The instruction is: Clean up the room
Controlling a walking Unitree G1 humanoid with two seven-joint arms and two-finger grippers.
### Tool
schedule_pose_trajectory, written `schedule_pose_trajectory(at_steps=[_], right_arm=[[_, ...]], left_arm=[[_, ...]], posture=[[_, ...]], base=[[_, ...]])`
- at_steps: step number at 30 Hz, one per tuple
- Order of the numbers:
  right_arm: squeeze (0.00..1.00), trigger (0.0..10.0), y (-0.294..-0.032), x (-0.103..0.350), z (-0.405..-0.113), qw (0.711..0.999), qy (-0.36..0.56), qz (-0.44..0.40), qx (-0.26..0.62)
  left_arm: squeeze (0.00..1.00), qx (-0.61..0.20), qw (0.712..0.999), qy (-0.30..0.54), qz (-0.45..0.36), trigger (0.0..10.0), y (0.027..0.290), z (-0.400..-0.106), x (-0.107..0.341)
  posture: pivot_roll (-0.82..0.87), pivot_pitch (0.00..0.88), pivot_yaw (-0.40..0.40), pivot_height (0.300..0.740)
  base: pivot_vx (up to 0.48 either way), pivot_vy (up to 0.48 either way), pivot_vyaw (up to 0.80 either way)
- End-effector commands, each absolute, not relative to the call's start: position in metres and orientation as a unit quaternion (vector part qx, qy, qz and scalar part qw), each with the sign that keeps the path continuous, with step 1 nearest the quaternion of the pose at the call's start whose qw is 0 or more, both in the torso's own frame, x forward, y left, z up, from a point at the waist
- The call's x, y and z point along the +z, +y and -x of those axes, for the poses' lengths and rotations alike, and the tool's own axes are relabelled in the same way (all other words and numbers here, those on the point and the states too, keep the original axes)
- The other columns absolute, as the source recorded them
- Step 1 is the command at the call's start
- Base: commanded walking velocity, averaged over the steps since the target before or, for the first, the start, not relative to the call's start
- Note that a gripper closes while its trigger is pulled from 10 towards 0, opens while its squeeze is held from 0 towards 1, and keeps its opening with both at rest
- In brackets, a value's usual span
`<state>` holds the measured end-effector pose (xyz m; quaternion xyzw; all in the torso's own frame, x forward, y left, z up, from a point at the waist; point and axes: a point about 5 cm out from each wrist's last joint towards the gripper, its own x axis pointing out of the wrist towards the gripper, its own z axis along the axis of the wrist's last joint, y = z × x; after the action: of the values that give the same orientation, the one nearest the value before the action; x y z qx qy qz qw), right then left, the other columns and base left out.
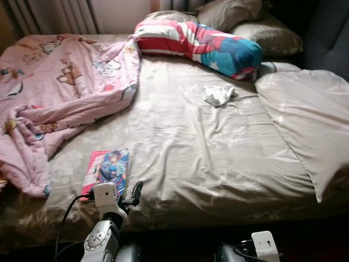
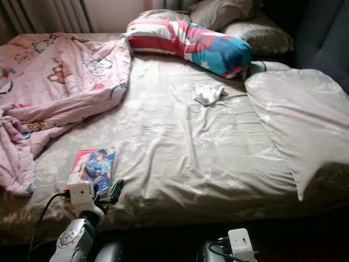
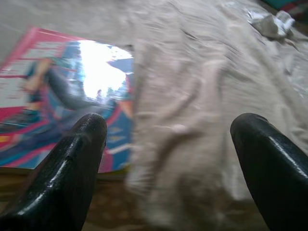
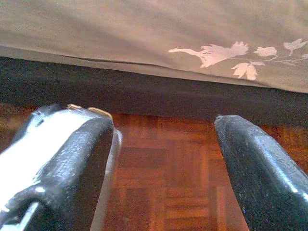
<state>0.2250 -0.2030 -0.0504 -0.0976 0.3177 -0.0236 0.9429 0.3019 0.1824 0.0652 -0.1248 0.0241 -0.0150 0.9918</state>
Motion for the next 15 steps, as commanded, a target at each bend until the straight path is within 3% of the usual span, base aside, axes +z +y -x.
schedule_pose_trajectory(at_steps=[1,15], right_arm=[[0.0,10.0,-0.197,-0.062,-0.211,0.935,0.348,0.066,-0.028],[0.0,10.0,-0.189,-0.056,-0.222,0.944,0.327,0.026,-0.043]], left_arm=[[0.0,-0.007,0.991,0.04,0.126,10.0,0.186,-0.297,0.058],[0.0,-0.012,0.992,0.038,0.122,10.0,0.186,-0.298,0.06]], posture=[[0.03,0.21,-0.007,0.587],[0.03,0.216,0.001,0.587]], base=[[0.0,0.244,0.0],[0.0,0.244,0.0]])
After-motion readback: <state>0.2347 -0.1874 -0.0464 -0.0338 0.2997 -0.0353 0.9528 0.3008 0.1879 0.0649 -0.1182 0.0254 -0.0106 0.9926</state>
